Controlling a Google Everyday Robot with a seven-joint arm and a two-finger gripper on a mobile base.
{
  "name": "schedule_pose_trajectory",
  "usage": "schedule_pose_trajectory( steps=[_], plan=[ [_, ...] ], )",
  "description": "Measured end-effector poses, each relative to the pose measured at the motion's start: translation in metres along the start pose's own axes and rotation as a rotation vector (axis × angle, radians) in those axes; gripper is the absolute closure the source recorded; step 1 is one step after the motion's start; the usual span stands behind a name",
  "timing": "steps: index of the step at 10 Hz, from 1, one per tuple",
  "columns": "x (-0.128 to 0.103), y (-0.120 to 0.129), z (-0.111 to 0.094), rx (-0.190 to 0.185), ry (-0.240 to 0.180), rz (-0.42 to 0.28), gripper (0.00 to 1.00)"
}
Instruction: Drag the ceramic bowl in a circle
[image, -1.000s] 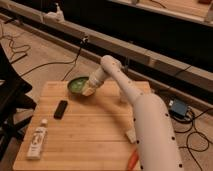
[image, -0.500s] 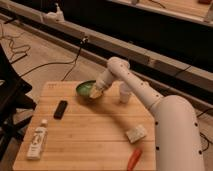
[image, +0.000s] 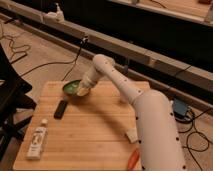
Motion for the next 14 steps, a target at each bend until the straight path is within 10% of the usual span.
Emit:
schedule_pose_trajectory(
  steps=[4, 10, 14],
  plan=[
    [0.000, 0.019, 0.032, -0.089, -0.037, -0.009, 0.90],
    [0.027, 0.008, -0.019, 0.003, 0.024, 0.055, 0.90],
    [-0.003, -0.014, 0.014, -0.030, -0.002, -0.017, 0.90]
  ],
)
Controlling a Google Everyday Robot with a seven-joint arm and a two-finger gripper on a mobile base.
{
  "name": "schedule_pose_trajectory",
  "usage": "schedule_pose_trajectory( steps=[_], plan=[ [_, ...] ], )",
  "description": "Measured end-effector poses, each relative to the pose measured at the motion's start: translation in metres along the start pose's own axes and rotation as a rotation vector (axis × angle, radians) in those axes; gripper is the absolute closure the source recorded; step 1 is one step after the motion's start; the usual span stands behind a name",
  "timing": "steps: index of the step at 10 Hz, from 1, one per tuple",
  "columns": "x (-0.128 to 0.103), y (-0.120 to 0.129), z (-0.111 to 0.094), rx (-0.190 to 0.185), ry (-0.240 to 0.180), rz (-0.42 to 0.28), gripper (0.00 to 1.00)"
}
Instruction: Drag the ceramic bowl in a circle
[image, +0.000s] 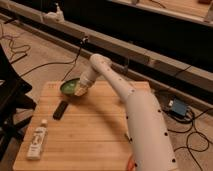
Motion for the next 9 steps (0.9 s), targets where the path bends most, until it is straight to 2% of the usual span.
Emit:
schedule_pose_trajectory(
  steps=[3, 4, 5, 6, 9],
  plan=[
    [-0.023, 0.005, 0.039, -0.077, -0.032, -0.057, 0.90],
    [-0.026, 0.010, 0.045, -0.100, -0.033, -0.068, 0.90],
    [-0.025, 0.013, 0.045, -0.105, -0.032, -0.069, 0.90],
    [-0.017, 0.018, 0.037, -0.103, -0.019, -0.058, 0.90],
    [0.010, 0.019, -0.003, -0.032, 0.036, 0.010, 0.90]
  ],
)
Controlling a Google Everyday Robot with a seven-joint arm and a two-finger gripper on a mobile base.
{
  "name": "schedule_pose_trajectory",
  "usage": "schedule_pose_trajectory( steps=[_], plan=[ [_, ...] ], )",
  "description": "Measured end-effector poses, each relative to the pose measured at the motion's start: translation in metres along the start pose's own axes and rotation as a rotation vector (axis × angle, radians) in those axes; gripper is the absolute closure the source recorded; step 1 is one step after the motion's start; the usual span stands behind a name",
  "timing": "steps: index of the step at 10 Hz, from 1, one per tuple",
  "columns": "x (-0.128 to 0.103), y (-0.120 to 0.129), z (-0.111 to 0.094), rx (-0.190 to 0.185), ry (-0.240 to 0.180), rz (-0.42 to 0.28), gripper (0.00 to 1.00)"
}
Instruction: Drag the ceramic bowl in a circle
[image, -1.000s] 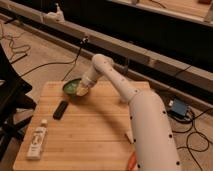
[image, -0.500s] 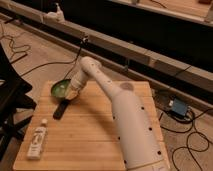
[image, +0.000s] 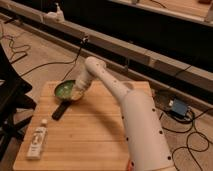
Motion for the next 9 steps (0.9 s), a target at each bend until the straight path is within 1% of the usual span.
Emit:
schedule_pose_trajectory(
  steps=[2, 3, 4, 5, 6, 7, 9],
  plan=[
    [0.014, -0.002, -0.026, 0.047, 0.034, 0.034, 0.90],
    [0.015, -0.006, -0.034, 0.063, 0.043, 0.042, 0.90],
    [0.012, -0.011, -0.035, 0.070, 0.041, 0.042, 0.90],
    [0.004, -0.017, -0.029, 0.069, 0.031, 0.027, 0.90],
    [-0.007, -0.020, -0.015, 0.051, 0.017, 0.004, 0.90],
    [-0.019, -0.024, 0.000, 0.031, -0.001, -0.022, 0.90],
    [-0.037, -0.023, 0.028, -0.026, -0.021, -0.064, 0.90]
  ],
)
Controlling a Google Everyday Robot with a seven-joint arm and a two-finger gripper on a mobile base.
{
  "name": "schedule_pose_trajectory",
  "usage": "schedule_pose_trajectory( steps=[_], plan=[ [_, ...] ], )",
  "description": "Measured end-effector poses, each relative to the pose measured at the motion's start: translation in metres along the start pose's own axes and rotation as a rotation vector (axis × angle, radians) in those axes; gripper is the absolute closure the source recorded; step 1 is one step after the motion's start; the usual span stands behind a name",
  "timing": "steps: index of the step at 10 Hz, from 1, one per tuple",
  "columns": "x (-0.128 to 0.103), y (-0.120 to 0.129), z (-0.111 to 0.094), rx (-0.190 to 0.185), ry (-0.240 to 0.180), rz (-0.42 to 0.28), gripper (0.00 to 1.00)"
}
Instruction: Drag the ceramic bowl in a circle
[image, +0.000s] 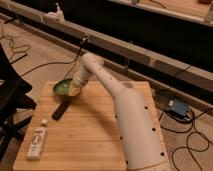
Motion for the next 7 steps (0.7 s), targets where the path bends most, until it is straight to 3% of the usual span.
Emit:
schedule_pose_trajectory(
  steps=[3, 5, 7],
  plan=[
    [-0.005, 0.016, 0.020, -0.075, 0.007, -0.028, 0.90],
    [0.009, 0.030, 0.009, -0.081, 0.035, 0.014, 0.90],
    [0.027, 0.040, -0.014, -0.041, 0.071, 0.070, 0.90]
  ],
)
